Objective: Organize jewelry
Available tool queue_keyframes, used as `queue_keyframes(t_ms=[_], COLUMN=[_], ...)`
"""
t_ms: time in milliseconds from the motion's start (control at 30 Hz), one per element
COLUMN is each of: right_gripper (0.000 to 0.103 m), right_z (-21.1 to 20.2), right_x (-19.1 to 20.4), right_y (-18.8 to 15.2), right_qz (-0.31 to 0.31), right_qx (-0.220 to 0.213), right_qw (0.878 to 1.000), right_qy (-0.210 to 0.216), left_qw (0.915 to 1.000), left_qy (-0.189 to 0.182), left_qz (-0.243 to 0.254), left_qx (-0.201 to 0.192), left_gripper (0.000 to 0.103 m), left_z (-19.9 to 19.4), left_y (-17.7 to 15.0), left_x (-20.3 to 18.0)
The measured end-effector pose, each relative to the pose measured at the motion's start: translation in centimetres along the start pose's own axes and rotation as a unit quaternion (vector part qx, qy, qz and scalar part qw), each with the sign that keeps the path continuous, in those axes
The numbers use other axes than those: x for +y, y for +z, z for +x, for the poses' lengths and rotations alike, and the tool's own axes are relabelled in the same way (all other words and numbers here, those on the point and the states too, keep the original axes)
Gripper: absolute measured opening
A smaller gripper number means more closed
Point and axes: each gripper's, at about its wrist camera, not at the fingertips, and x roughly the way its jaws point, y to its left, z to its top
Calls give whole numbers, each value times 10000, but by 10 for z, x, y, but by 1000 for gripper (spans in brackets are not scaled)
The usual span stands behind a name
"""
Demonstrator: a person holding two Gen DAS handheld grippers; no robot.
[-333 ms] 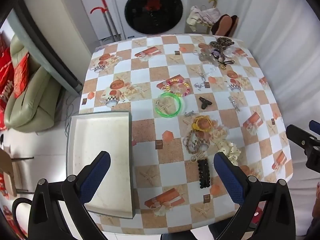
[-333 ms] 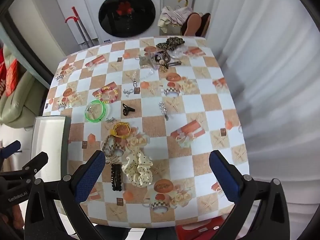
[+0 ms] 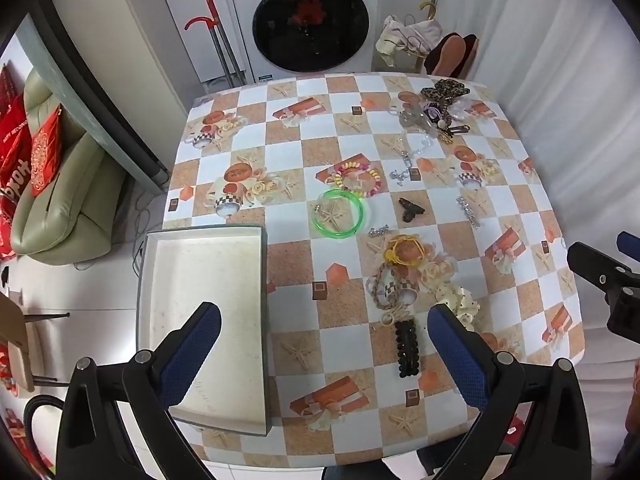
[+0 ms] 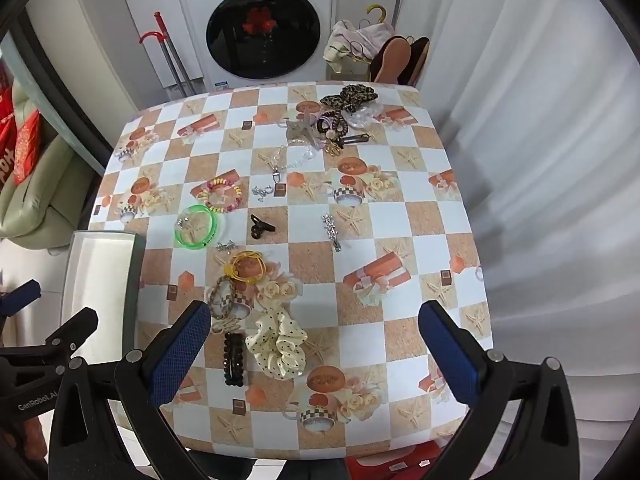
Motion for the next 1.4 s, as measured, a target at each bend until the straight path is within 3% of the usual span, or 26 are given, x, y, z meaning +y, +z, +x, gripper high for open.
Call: queue_keyframes(t_ms=[1400], right_gripper=[103], right_z=[11], right_x=[2], right_y=[-1], right_qz=[70], right_qx=[6], right_qw=[10000], right_qy=[22], left_qw=[10000], left_qy=[43], left_qz=[-9], left_qx=[2], left_gripper=[103], left_z=[2], left_y=[2], left_x=[3])
